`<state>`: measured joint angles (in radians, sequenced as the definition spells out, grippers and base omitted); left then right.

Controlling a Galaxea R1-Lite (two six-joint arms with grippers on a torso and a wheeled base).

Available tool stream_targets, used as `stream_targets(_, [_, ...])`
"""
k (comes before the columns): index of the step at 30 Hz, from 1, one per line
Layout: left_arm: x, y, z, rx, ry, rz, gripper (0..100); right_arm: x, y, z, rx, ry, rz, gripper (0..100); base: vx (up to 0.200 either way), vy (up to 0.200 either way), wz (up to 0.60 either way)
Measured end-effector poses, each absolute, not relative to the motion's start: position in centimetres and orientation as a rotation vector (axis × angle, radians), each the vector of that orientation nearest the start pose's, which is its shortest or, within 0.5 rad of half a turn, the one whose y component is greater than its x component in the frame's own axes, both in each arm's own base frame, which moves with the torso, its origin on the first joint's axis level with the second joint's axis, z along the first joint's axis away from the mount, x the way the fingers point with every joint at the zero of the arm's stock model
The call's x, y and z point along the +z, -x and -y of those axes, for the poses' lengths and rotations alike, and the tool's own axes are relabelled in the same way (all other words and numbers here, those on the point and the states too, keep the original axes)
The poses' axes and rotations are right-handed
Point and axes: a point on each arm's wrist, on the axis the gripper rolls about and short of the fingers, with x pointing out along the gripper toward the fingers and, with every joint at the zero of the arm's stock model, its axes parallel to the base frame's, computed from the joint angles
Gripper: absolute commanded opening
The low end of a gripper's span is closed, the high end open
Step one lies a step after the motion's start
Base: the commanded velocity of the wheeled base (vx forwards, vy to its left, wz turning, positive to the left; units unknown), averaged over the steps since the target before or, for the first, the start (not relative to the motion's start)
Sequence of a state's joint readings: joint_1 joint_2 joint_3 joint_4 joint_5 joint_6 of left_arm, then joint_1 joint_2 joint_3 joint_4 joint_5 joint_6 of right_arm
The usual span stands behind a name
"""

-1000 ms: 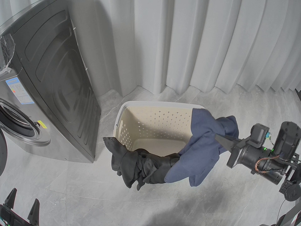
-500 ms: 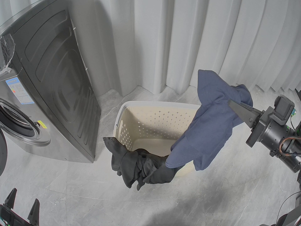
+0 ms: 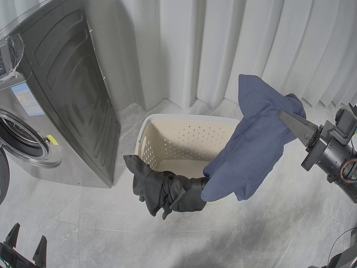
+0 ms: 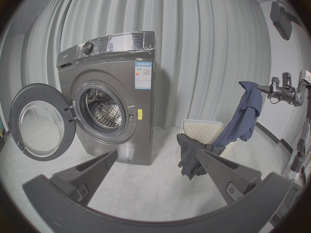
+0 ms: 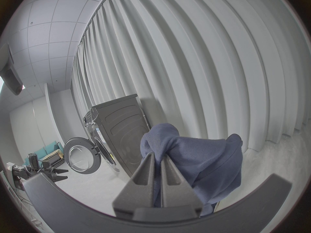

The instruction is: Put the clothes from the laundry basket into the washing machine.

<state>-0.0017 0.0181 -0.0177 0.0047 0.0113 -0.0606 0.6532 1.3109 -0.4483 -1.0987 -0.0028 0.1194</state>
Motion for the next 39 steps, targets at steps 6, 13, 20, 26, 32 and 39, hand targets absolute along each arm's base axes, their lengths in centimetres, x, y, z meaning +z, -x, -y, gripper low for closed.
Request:
stream_targets(6, [8.03, 2.27, -0.03, 0.01, 0.06, -0.005, 100, 23.13, -15.31, -11.71, 0.663, -0.194, 0.194, 0, -0.067, 0.0, 0.0])
stream_targets(13, [8.04, 2.27, -0.03, 0.01, 0.06, -0.004, 100, 23.36, -15.24, -11.68, 0.673, -0.199, 0.215, 0, 0.0, 0.143, 0.0])
stream_targets(20, [8.03, 2.27, -0.03, 0.01, 0.06, -0.005, 100, 23.35, -15.22, -11.71, 0.678, -0.199, 0.214, 0, 0.0, 0.2, 0.0])
stream_targets(26, [8.04, 2.27, -0.03, 0.01, 0.06, -0.004, 100, 23.33, -15.23, -11.73, 0.678, -0.199, 0.213, 0, 0.0, 0.2, 0.0])
stream_targets(32, [8.03, 2.27, -0.03, 0.01, 0.06, -0.005, 100, 23.34, -15.23, -11.73, 0.678, -0.199, 0.214, 0, 0.0, 0.2, 0.0])
stream_targets(39, [8.05, 2.27, -0.04, 0.016, 0.054, -0.003, 100, 23.34, -15.23, -11.73, 0.678, -0.199, 0.214, 0, 0.0, 0.2, 0.0])
